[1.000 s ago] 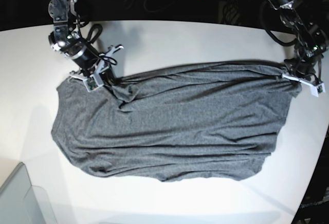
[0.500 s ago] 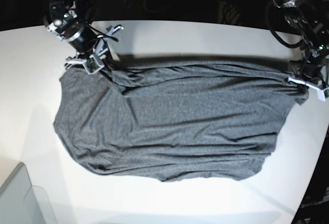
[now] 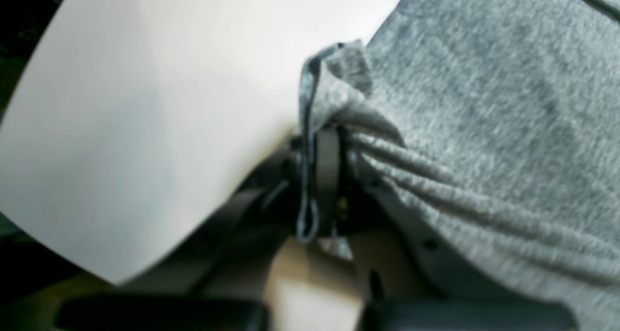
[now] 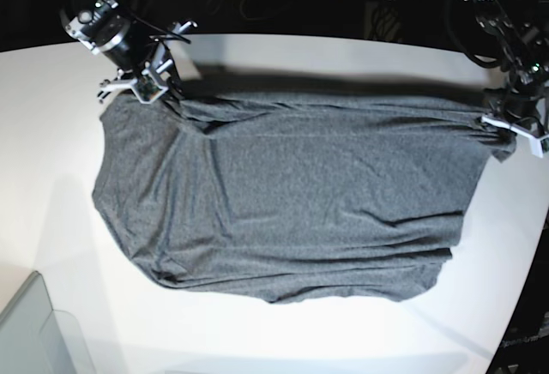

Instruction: Layout the t-shirt on the table in an organized manner, then fold the t-shirt properly

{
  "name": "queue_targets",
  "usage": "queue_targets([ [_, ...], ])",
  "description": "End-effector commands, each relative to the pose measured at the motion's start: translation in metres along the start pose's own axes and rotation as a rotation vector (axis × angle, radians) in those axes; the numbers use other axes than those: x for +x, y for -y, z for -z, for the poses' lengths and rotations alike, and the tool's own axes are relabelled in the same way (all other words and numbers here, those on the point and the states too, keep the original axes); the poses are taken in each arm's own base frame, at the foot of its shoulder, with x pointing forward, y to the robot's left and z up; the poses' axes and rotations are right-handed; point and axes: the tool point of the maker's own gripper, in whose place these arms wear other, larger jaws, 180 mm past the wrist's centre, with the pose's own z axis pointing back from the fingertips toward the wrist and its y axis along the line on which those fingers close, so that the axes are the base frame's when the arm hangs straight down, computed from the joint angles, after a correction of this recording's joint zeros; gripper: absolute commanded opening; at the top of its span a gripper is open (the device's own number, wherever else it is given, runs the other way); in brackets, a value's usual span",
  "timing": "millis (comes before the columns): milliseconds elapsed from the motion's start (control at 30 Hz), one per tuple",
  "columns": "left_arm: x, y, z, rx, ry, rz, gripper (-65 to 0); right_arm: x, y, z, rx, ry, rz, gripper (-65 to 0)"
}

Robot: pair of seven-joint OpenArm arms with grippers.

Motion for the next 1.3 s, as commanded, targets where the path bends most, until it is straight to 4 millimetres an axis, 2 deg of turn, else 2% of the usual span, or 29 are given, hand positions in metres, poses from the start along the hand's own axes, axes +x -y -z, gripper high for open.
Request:
queue_targets([
  [0,0.026,-0.002,-0.005,0.006,0.078,0.019,-64.7,0.012,0.004,-0.002,-0.010,0.045,-0.007,-65.0],
  [133,0.034,0.000,-0.006,0.002,0.096,0.020,-64.7,0.016,0.006,-0.001,-0.012,0.054,-0.012,-65.0],
  [367,0.059,0.008,0.000,-0.011,0.149,0.001,-64.7,0.037,0.020,0.009,-0.033,0.102,-0.040,-65.0],
  [500,0.071,0.027,0.010,-0.051,0.159,0.007,-64.7,0.050,0.030,0.016,-0.051,0.132,-0.051,-65.0],
  [700,0.079,0.043,0.031,-0.097,0.130,0.024,-64.7,0.047,0.046,0.033,-0.063,0.125,-0.037,-65.0],
  [1000,0.096,0.040,0.056,-0.108,0.109,-0.023,-64.7,0.039,0.065,0.052,-0.075,0.099,-0.014,-65.0],
  [1267,0.102,0.048,0.070,-0.131,0.092,-0.065,-64.7,0.056,0.076,0.059,-0.090,0.134,-0.021,-65.0],
])
